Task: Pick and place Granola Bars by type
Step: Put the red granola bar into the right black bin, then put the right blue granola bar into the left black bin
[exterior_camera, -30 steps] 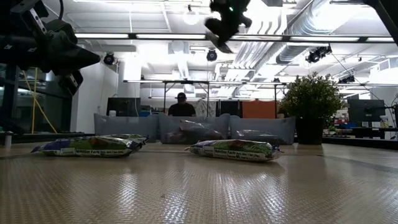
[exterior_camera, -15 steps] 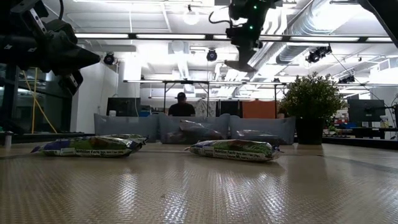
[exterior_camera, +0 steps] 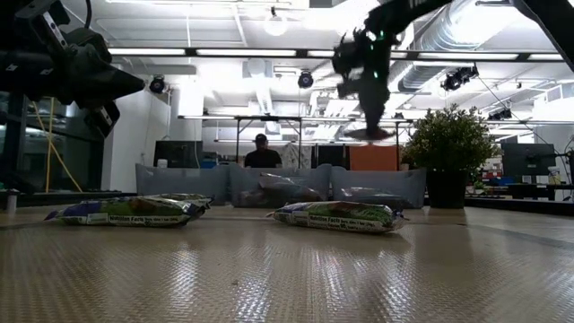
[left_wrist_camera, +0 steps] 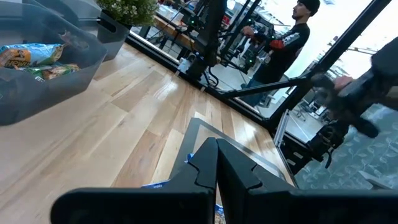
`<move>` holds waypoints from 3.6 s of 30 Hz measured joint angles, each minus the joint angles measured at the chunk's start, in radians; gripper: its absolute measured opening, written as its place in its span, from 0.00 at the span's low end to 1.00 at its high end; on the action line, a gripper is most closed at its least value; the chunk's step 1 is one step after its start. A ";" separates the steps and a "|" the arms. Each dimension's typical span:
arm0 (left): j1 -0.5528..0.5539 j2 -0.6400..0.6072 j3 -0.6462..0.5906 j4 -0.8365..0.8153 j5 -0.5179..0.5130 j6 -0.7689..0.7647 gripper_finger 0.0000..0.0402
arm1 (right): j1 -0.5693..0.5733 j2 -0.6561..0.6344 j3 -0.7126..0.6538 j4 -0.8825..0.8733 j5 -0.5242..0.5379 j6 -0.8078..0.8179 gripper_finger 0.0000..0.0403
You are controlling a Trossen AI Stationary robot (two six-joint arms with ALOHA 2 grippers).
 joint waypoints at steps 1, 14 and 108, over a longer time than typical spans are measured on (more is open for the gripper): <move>0.000 0.000 0.000 0.000 0.000 0.000 0.00 | 0.000 0.000 -0.035 0.015 0.000 -0.006 0.06; 0.000 0.000 0.000 0.000 0.000 0.000 0.00 | 0.036 0.001 -0.392 0.251 -0.003 -0.075 0.06; 0.000 0.000 0.000 0.000 0.000 0.000 0.00 | 0.974 -0.330 -0.433 0.784 -0.165 1.175 0.31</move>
